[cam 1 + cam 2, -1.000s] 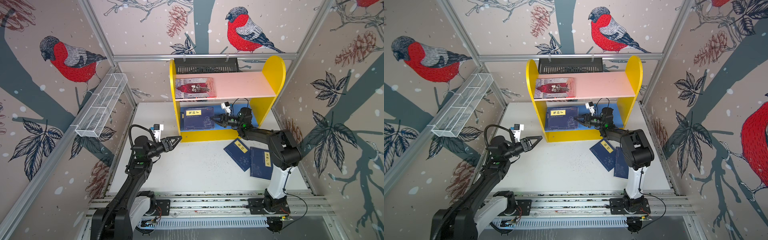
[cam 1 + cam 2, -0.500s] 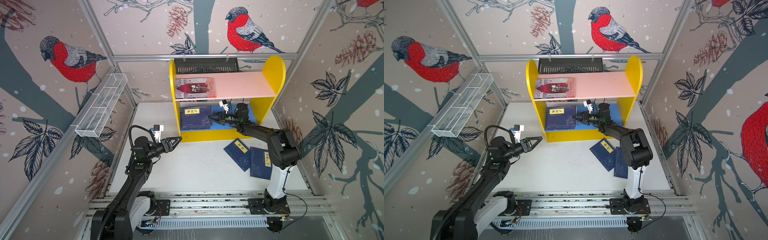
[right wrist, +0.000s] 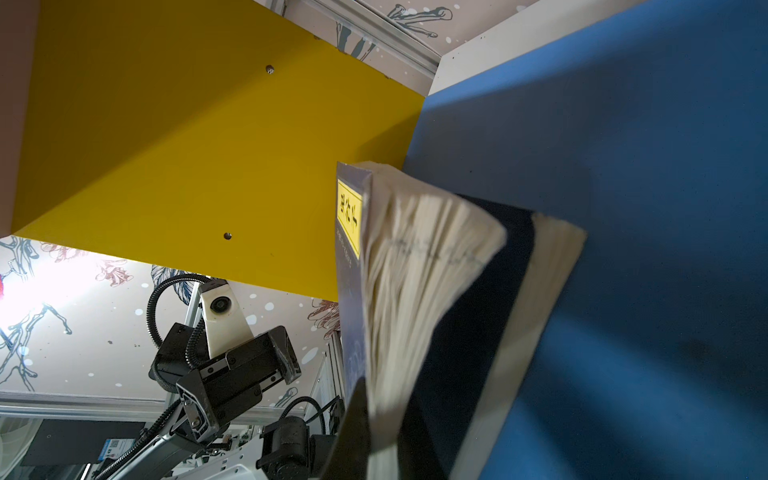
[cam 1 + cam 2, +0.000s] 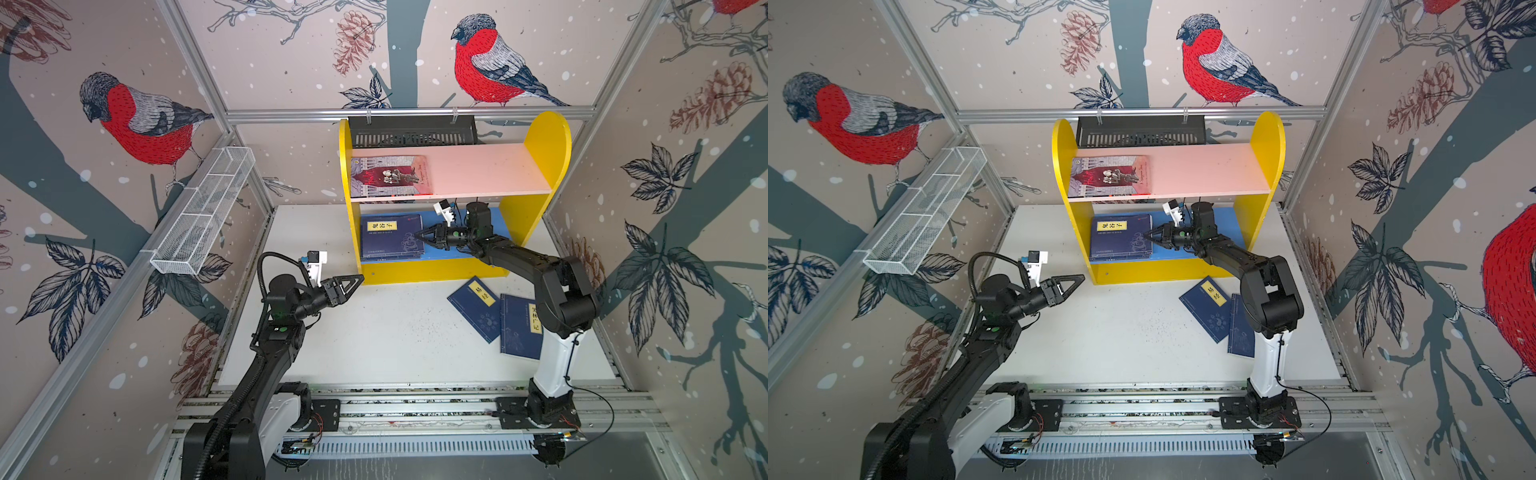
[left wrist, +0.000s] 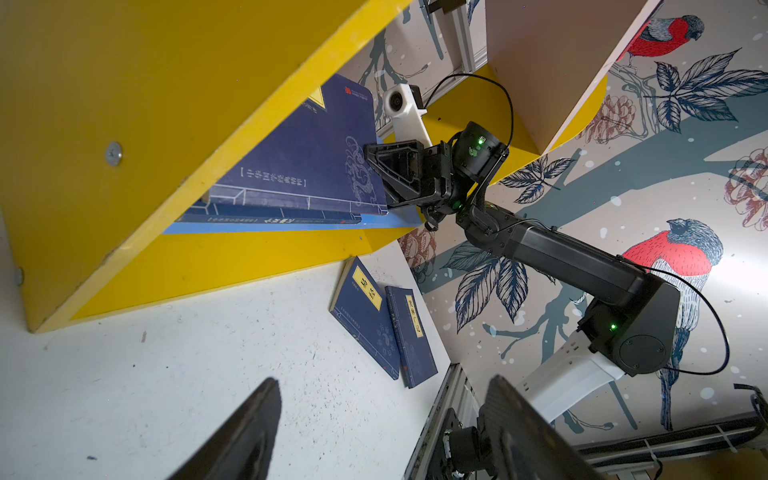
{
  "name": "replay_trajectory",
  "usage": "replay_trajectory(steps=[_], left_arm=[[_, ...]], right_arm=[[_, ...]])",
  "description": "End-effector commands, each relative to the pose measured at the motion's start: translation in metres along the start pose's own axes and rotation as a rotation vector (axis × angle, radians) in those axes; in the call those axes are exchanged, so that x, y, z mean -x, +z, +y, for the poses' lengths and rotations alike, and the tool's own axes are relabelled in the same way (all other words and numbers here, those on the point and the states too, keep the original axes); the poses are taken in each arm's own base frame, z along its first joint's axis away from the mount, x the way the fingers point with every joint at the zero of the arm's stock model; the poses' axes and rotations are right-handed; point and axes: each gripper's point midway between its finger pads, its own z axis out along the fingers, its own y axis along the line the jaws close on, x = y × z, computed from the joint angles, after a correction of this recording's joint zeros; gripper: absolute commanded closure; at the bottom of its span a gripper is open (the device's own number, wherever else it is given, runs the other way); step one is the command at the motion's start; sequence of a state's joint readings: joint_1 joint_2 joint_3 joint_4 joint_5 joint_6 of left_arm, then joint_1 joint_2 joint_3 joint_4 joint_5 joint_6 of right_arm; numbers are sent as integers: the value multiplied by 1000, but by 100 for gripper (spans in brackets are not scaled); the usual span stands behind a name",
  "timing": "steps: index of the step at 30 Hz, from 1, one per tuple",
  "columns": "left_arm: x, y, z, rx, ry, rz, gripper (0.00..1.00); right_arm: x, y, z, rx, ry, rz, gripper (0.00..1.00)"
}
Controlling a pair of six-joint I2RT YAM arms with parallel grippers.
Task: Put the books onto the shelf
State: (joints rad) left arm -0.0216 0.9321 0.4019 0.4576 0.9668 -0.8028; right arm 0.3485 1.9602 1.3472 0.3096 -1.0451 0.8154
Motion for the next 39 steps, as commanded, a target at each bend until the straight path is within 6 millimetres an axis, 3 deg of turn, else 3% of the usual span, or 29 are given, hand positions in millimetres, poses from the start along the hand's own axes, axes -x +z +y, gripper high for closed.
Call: replay_trajectory(steps=[1,4,8,12,20,27,39], left_arm=[[1,-1,-4,-16,39,-3,22],[1,-1,-4,-14,38,-4,22],[0,-1,-3,-13,40,-3,22],[0,-1,-3,-12,41,-5,22],[-1,-1,-3,-13,36,-4,22],[-1,-2,-3,-14,32,-4,22],[-2,-2,-3,-15,35,-4,22]], right_arm=[[-2,5,-8,-65,-29,18,87],[-1,7,-15,-127,-41,25,68],[-1,7,-24,-203,-54,21,54],[5,0,-31,-277,-67,-10,48],[11,-1,-26,-260,-76,-21,57],[12,0,-27,-249,-73,-18,58],[18,0,-21,-241,-91,-29,86]])
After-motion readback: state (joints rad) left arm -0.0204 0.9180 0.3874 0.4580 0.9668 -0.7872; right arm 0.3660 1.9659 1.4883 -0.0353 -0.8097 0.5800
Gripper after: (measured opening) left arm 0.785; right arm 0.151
